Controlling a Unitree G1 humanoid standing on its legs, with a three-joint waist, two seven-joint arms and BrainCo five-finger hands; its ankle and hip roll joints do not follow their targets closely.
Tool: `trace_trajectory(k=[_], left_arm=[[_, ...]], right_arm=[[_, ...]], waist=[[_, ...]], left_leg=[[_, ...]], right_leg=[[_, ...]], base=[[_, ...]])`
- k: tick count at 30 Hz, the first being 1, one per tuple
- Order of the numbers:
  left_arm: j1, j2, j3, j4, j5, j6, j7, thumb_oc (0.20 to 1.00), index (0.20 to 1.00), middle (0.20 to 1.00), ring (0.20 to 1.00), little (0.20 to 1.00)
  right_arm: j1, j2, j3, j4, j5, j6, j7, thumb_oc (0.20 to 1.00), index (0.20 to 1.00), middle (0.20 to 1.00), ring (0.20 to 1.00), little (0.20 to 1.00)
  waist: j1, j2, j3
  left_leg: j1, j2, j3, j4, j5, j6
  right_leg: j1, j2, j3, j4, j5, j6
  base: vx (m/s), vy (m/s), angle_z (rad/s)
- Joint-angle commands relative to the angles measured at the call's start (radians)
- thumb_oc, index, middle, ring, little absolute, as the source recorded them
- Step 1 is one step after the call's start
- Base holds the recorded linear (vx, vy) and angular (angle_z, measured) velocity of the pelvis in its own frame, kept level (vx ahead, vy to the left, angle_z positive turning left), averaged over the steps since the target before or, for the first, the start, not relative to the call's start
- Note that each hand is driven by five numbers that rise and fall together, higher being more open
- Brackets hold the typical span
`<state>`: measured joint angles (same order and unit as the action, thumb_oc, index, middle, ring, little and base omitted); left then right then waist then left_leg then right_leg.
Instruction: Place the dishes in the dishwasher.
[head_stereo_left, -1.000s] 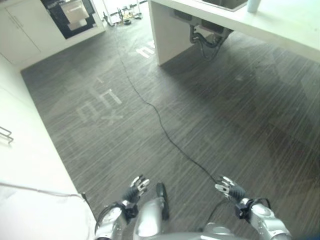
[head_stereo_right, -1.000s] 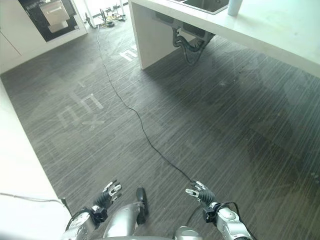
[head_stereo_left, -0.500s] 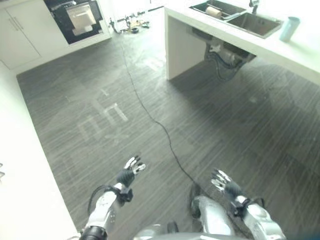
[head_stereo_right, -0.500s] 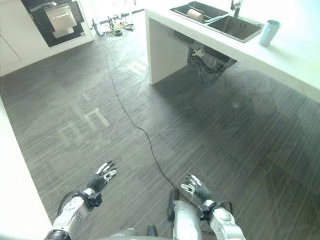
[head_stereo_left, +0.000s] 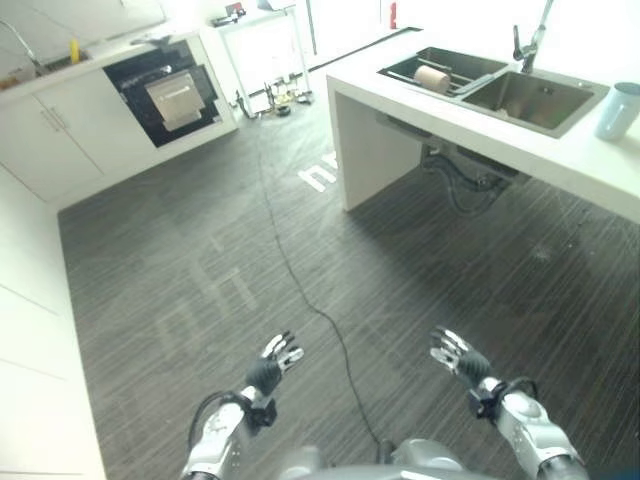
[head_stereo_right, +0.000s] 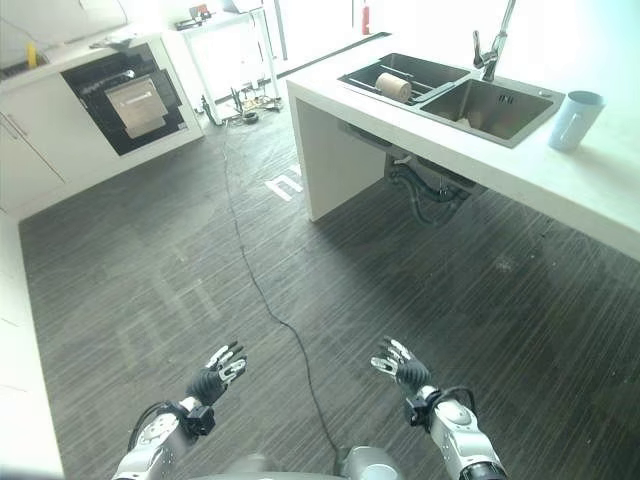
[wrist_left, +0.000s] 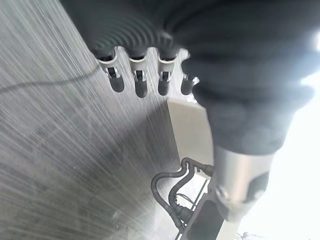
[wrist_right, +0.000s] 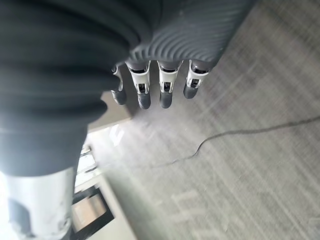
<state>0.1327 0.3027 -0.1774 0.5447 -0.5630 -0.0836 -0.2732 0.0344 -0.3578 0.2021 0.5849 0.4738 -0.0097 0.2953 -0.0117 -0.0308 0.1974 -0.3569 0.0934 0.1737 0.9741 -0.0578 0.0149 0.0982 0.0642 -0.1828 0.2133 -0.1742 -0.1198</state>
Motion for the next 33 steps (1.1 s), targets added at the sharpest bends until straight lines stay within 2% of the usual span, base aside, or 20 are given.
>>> trace_trajectory(k=[1, 3, 5, 6, 10, 13, 14, 16, 17, 18, 19, 20, 21, 22, 23, 24, 25, 26, 27, 33], left_arm=[[-0.035, 0.016, 0.000, -0.072, 0.006, -0.031, -0.015, 1.000, 1.000, 1.000, 1.000, 1.000], [-0.029, 0.011, 0.001, -0.087, 0.007, -0.021, -0.009, 1.000, 1.000, 1.000, 1.000, 1.000], [-0.026, 0.011, 0.004, -0.094, 0.015, -0.021, -0.010, 1.000, 1.000, 1.000, 1.000, 1.000], [-0.025, 0.015, 0.008, -0.086, 0.010, -0.033, -0.019, 1.000, 1.000, 1.000, 1.000, 1.000], [-0.040, 0.033, 0.016, -0.081, 0.037, -0.025, -0.012, 1.000, 1.000, 1.000, 1.000, 1.000], [-0.069, 0.047, 0.007, -0.090, 0.027, -0.009, 0.013, 1.000, 1.000, 1.000, 1.000, 1.000], [-0.082, 0.056, 0.001, -0.094, 0.034, -0.003, 0.023, 1.000, 1.000, 1.000, 1.000, 1.000], [-0.085, 0.058, -0.009, -0.096, 0.043, -0.005, 0.031, 1.000, 1.000, 1.000, 1.000, 1.000], [-0.085, 0.057, -0.009, -0.096, 0.043, -0.005, 0.031, 1.000, 1.000, 1.000, 1.000, 1.000], [-0.080, 0.057, -0.008, -0.100, 0.038, -0.007, 0.034, 1.000, 1.000, 1.000, 1.000, 1.000], [-0.077, 0.058, -0.008, -0.104, 0.033, -0.009, 0.037, 1.000, 1.000, 1.000, 1.000, 1.000], [-0.068, 0.068, -0.003, -0.127, 0.009, -0.003, 0.033, 1.000, 1.000, 1.000, 1.000, 1.000], [-0.071, 0.075, 0.009, -0.146, 0.010, 0.021, 0.027, 1.000, 1.000, 1.000, 1.000, 1.000], [-0.074, 0.074, 0.011, -0.147, 0.012, 0.026, 0.028, 1.000, 1.000, 1.000, 1.000, 1.000], [-0.072, 0.076, 0.011, -0.138, 0.013, 0.015, 0.023, 1.000, 1.000, 1.000, 1.000, 1.000], [-0.070, 0.075, 0.010, -0.133, 0.015, 0.008, 0.020, 1.000, 1.000, 1.000, 1.000, 1.000], [-0.069, 0.076, 0.014, -0.124, 0.016, 0.002, 0.013, 1.000, 1.000, 1.000, 1.000, 1.000], [-0.069, 0.072, 0.008, -0.105, 0.018, -0.015, 0.002, 1.000, 1.000, 1.000, 1.000, 1.000], [-0.063, 0.061, -0.001, -0.100, 0.023, -0.022, -0.014, 1.000, 1.000, 1.000, 1.000, 1.000], [-0.062, 0.049, -0.002, -0.110, 0.035, -0.020, -0.016, 1.000, 1.000, 1.000, 1.000, 1.000]], right_arm=[[0.000, -0.029, 0.015, -0.086, 0.021, -0.042, -0.003, 1.000, 1.000, 1.000, 1.000, 1.000], [0.008, -0.026, 0.018, -0.093, 0.014, -0.033, -0.016, 1.000, 1.000, 1.000, 1.000, 1.000], [0.027, -0.024, 0.011, -0.101, -0.001, -0.043, -0.014, 1.000, 1.000, 1.000, 1.000, 1.000], [0.032, -0.027, 0.012, -0.100, -0.014, -0.055, -0.015, 1.000, 1.000, 1.000, 1.000, 1.000], [0.051, 0.001, 0.006, -0.084, 0.050, -0.039, -0.006, 1.000, 1.000, 1.000, 1.000, 1.000], [0.067, 0.030, -0.003, -0.103, 0.005, -0.038, -0.025, 1.000, 1.000, 1.000, 1.000, 1.000], [0.074, 0.048, -0.002, -0.115, 0.015, -0.037, -0.045, 1.000, 1.000, 1.000, 1.000, 1.000], [0.082, 0.062, 0.006, -0.124, 0.008, -0.033, -0.051, 1.000, 1.000, 1.000, 1.000, 1.000], [0.082, 0.063, 0.007, -0.124, 0.007, -0.033, -0.051, 1.000, 1.000, 1.000, 1.000, 1.000], [0.078, 0.064, 0.018, -0.119, -0.002, -0.039, -0.051, 1.000, 1.000, 1.000, 1.000, 1.000], [0.074, 0.064, 0.021, -0.119, -0.004, -0.038, -0.051, 1.000, 1.000, 1.000, 1.000, 1.000], [0.061, 0.055, 0.024, -0.131, 0.005, -0.031, -0.059, 1.000, 1.000, 1.000, 1.000, 1.000], [0.062, 0.041, 0.013, -0.148, 0.009, -0.019, -0.052, 1.000, 1.000, 1.000, 1.000, 1.000], [0.058, 0.035, 0.009, -0.145, 0.011, -0.018, -0.044, 1.000, 1.000, 1.000, 1.000, 1.000], [0.058, 0.030, 0.009, -0.142, 0.009, -0.023, -0.035, 1.000, 1.000, 1.000, 1.000, 1.000], [0.060, 0.030, 0.010, -0.140, 0.007, -0.026, -0.032, 1.000, 1.000, 1.000, 1.000, 1.000], [0.060, 0.025, 0.004, -0.136, 0.007, -0.029, -0.023, 1.000, 1.000, 1.000, 1.000, 1.000], [0.059, 0.023, 0.003, -0.121, 0.018, -0.042, -0.024, 1.000, 1.000, 1.000, 1.000, 1.000], [0.050, 0.023, 0.005, -0.100, 0.041, -0.050, -0.038, 1.000, 1.000, 1.000, 1.000, 1.000], [0.021, 0.023, 0.008, -0.076, 0.034, -0.050, -0.052, 1.000, 1.000, 1.000, 1.000, 1.000]], waist=[[-0.004, 0.026, 0.035], [0.013, 0.043, 0.039], [0.012, 0.046, 0.042], [0.005, 0.042, 0.037], [0.005, 0.034, 0.008], [-0.008, 0.032, -0.008], [-0.011, 0.026, -0.014], [-0.010, 0.026, -0.014], [-0.009, 0.026, -0.014], [-0.004, 0.040, -0.010], [-0.005, 0.043, -0.006], [-0.024, 0.060, 0.014], [-0.041, 0.059, 0.032], [-0.046, 0.055, 0.040], [-0.056, 0.046, 0.051], [-0.059, 0.044, 0.054], [-0.053, 0.047, 0.056], [-0.051, 0.042, 0.048], [-0.042, 0.037, 0.036], [-0.043, 0.042, 0.025]], left_leg=[[0.197, -0.024, -0.008, -0.604, 0.107, -0.057], [0.169, -0.011, -0.051, -0.810, 0.180, -0.081], [0.146, 0.019, -0.014, -0.850, 0.200, -0.086], [0.163, 0.029, 0.032, -0.874, 0.176, -0.089], [0.238, -0.026, 0.060, -0.889, 0.105, -0.041], [0.294, -0.094, 0.050, -0.927, 0.069, 0.010], [0.310, -0.134, 0.046, -0.927, 0.037, 0.049], [0.332, -0.154, 0.046, -0.933, 0.020, 0.072], [0.335, -0.155, 0.047, -0.934, 0.019, 0.073], [0.367, -0.156, 0.056, -0.956, 0.014, 0.079], [0.378, -0.155, 0.059, -0.963, 0.012, 0.078], [0.407, -0.135, 0.065, -0.979, 0.025, 0.067], [0.454, -0.132, 0.052, -0.997, 0.022, 0.053], [0.471, -0.132, 0.051, -1.000, 0.013, 0.048], [0.498, -0.138, 0.045, -1.000, -0.014, 0.049], [0.504, -0.140, 0.041, -0.998, -0.025, 0.052], [0.509, -0.132, 0.052, -0.996, -0.025, 0.039], [0.508, -0.134, 0.046, -0.995, -0.027, 0.034], [0.506, -0.134, 0.044, -0.985, -0.022, 0.020], [0.508, -0.142, 0.051, -0.978, -0.035, 0.011]], right_leg=[[0.016, -0.071, -0.053, -0.044, 0.005, 0.102], [0.042, -0.069, -0.035, -0.062, 0.006, 0.122], [0.062, -0.088, -0.052, -0.063, -0.001, 0.130], [0.084, -0.107, -0.067, -0.054, -0.032, 0.144], [0.130, -0.139, -0.067, 0.011, -0.091, 0.188], [0.090, -0.168, -0.046, 0.177, -0.018, 0.235], [0.049, -0.182, -0.030, 0.333, 0.062, 0.275], [0.005, -0.199, -0.035, 0.454, 0.125, 0.298], [-0.001, -0.204, -0.037, 0.470, 0.130, 0.299], [-0.060, -0.237, -0.051, 0.570, 0.162, 0.294], [-0.078, -0.231, -0.055, 0.566, 0.149, 0.291], [-0.148, -0.142, -0.080, 0.453, 0.110, 0.265], [-0.181, -0.127, -0.109, 0.298, 0.112, 0.245], [-0.195, -0.136, -0.122, 0.228, 0.131, 0.244], [-0.246, -0.158, -0.126, 0.158, 0.191, 0.262], [-0.264, -0.165, -0.122, 0.159, 0.206, 0.268], [-0.230, -0.176, -0.156, 0.134, 0.164, 0.249], [-0.201, -0.160, -0.152, 0.076, 0.154, 0.240], [-0.157, -0.141, -0.154, -0.006, 0.152, 0.231], [-0.114, -0.121, -0.132, -0.119, 0.161, 0.225]], base=[[0.49, 0.315, -0.75], [0.45, 0.285, -0.88], [0.37, 0.280, -0.93], [0.49, 0.437, -0.78], [0.39, 0.378, -0.53], [0.33, 0.419, 0.01], [0.23, 0.326, 0.72], [0.18, 0.237, 0.66], [0.16, 0.238, 0.33], [0.10, 0.167, 0.29], [0.14, 0.166, 0.04], [0.17, 0.023, 0.06], [0.20, -0.011, 0.17], [0.22, -0.045, 0.20], [0.14, -0.041, 0.15], [0.14, -0.057, -0.02], [0.13, -0.097, 0.04], [0.22, -0.188, 0.23], [0.20, -0.179, 0.33], [0.06, -0.079, -0.10]])
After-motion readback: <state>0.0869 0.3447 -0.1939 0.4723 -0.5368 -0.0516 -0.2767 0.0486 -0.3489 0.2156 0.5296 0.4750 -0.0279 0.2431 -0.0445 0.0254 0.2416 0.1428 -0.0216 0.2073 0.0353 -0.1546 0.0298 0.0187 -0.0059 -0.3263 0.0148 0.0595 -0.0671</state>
